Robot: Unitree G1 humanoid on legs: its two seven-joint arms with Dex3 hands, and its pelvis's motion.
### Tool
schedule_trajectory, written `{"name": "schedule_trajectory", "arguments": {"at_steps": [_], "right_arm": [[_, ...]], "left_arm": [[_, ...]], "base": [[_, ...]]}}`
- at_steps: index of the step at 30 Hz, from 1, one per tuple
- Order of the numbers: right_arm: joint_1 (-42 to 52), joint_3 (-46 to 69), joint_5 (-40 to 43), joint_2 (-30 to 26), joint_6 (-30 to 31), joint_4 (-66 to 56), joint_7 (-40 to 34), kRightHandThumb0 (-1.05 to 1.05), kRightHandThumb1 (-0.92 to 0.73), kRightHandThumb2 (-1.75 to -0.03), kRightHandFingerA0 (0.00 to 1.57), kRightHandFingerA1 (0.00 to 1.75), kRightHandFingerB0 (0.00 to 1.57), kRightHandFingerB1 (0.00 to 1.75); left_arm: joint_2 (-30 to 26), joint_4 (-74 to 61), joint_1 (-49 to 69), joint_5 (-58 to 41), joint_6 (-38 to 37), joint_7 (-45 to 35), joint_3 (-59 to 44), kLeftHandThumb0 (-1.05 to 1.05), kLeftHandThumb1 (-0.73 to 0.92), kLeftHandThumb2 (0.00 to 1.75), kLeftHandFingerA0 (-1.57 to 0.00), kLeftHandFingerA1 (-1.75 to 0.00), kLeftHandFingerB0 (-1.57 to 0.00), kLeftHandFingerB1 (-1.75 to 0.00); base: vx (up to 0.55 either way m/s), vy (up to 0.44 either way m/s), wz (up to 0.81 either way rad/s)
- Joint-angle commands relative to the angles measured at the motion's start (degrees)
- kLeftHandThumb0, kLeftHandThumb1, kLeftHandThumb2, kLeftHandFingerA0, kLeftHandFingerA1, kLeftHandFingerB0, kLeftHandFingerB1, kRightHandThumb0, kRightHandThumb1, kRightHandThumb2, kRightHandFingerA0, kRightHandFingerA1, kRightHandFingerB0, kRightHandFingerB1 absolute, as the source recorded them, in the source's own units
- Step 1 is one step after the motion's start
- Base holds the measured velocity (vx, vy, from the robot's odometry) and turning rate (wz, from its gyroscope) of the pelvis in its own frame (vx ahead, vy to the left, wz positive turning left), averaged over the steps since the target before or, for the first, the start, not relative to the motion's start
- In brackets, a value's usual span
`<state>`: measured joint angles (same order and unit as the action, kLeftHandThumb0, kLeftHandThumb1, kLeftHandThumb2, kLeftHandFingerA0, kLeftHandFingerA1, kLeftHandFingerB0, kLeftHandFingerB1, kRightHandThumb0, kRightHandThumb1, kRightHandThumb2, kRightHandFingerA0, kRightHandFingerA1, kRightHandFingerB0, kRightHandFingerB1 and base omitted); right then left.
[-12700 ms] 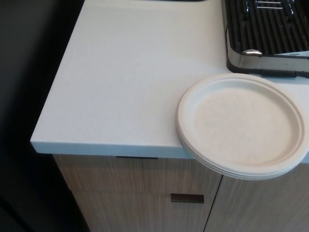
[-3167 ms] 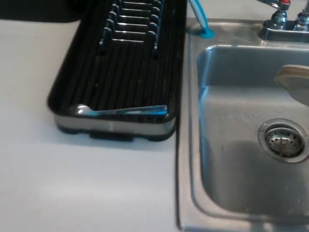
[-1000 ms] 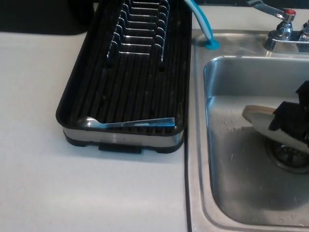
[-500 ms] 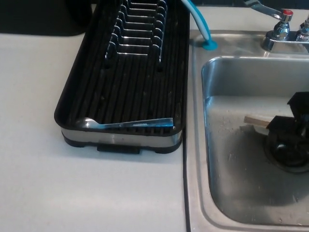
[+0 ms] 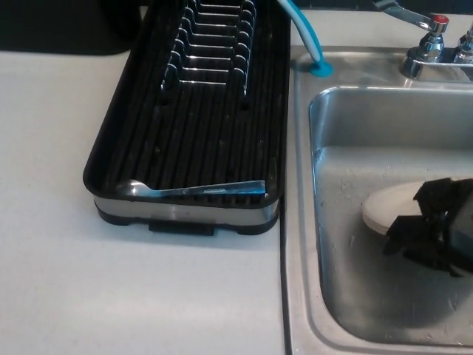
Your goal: Pick up a plate using the right hand and walk towards the sink and put it inside
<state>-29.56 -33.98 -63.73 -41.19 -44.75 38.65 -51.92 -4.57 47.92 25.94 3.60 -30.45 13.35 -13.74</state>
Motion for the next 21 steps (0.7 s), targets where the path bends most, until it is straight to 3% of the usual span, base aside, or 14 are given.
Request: {"name": "schedule_trajectory", "arguments": {"at_steps": [1,3,4,6,7,8,9,10,11,13,16,18,19,21], "right_arm": [[3.16,0.24,14.62,-1.4,-4.53,-3.95,24.83,-0.07,-0.55,-0.83,0.89,1.04,0.61,0.53],[3.37,0.47,15.01,-1.43,-4.4,-4.33,25.54,-0.07,-0.55,-0.83,0.89,1.04,0.61,0.53],[4.03,0.44,20.61,-2.83,0.15,-8.05,36.03,-0.58,-0.4,-0.82,0.0,0.43,0.0,0.3],[5.62,0.61,30.94,-5.46,10.6,-16.31,56.06,-0.68,-0.46,-0.86,0.0,0.17,0.0,0.19],[6.06,0.56,34.54,-6.16,14.23,-19.21,61.12,-0.92,-0.54,-0.89,0.0,0.1,0.0,0.0],[6.27,0.39,37.91,-6.72,16.81,-21.34,65.06,-0.92,-0.54,-0.89,0.0,0.1,0.0,0.0],[6.23,0.38,40.82,-7.66,21.35,-24.54,70.51,-0.9,-0.7,-0.61,0.0,0.0,0.0,0.0],[6.26,0.49,41.82,-8.01,23.25,-25.91,72.71,-0.9,-0.7,-0.61,0.0,0.0,0.0,0.0],[6.09,0.56,42.31,-8.68,24.89,-27.58,74.71,-0.93,-0.72,-0.62,0.0,0.0,0.0,0.0],[5.72,0.79,44.5,-9.7,26.15,-29.37,76.72,-0.97,-0.76,-0.64,0.0,0.0,0.0,0.0],[4.01,1.43,45.82,-9.99,27.59,-30.23,79.65,-1.05,-0.65,-1.06,0.0,0.16,0.0,0.0],[3.28,1.89,46.74,-10.73,28.16,-30.69,81.32,-0.99,-0.6,-0.96,0.0,0.0,0.0,0.02],[3.36,2.19,47.52,-10.99,28.58,-31.07,81.87,-1.0,-0.6,-0.96,0.0,0.0,0.0,0.03],[3.12,2.64,48.17,-11.31,28.79,-31.3,82.75,-1.01,-0.62,-1.0,0.0,0.01,0.0,0.01]], "left_arm": [[-0.97,2.88,0.29,0.22,-4.75,0.99,-0.04,0.19,0.53,1.75,-1.33,-1.72,-1.18,-1.53],[-0.98,2.97,0.25,0.22,-4.81,1.0,-0.04,0.19,0.53,1.75,-1.33,-1.72,-1.18,-1.53],[-0.91,2.37,0.38,0.03,-4.3,0.88,-0.13,0.11,0.82,1.52,-1.57,-1.54,-1.51,-1.48],[-0.79,1.21,0.67,-0.06,-3.37,0.94,-0.18,0.12,0.83,1.53,-1.57,-1.55,-1.5,-1.48],[-0.87,1.05,0.7,0.13,-3.15,1.14,-0.14,0.19,0.55,1.75,-1.33,-1.73,-1.17,-1.54],[-0.98,1.0,0.69,0.26,-2.96,1.25,-0.12,0.19,0.55,1.75,-1.33,-1.73,-1.17,-1.54],[-1.02,1.2,0.76,0.32,-3.54,1.27,-0.12,0.12,0.85,1.54,-1.57,-1.54,-1.49,-1.47],[-1.02,1.29,0.79,0.33,-3.8,1.26,-0.12,0.12,0.85,1.54,-1.57,-1.54,-1.49,-1.47],[-0.93,1.91,0.28,-0.15,-3.05,1.1,-0.39,0.22,0.56,1.75,-1.32,-1.75,-1.17,-1.55],[-0.92,2.3,0.11,-0.23,-3.02,0.94,-0.37,0.22,0.59,1.75,-1.33,-1.75,-1.18,-1.55],[-0.92,2.89,-0.43,-0.13,-3.24,1.26,-0.39,0.2,0.57,1.75,-1.34,-1.73,-1.19,-1.54],[-0.84,3.21,-0.77,-0.31,-2.86,1.26,-0.48,0.11,0.83,1.51,-1.54,-1.51,-1.46,-1.45],[-0.84,3.33,-0.77,-0.39,-3.01,1.08,-0.49,0.19,0.57,1.75,-1.33,-1.73,-1.18,-1.55],[-0.92,3.59,-0.88,-0.29,-2.91,1.14,-0.45,0.18,0.56,1.75,-1.32,-1.72,-1.16,-1.53]], "base": [[0.0,0.0,0.0],[0.0,0.0,0.0],[0.0,0.0,0.0],[0.0,0.0,0.0],[0.0,0.0,0.0],[0.0,0.0,0.0],[0.0,0.0,0.0],[0.0,0.0,0.0],[0.0,0.0,0.0],[0.0,0.0,0.0],[0.0,0.0,0.0],[0.0,0.0,0.0],[0.0,0.0,0.0],[0.0,0.0,0.0]]}}
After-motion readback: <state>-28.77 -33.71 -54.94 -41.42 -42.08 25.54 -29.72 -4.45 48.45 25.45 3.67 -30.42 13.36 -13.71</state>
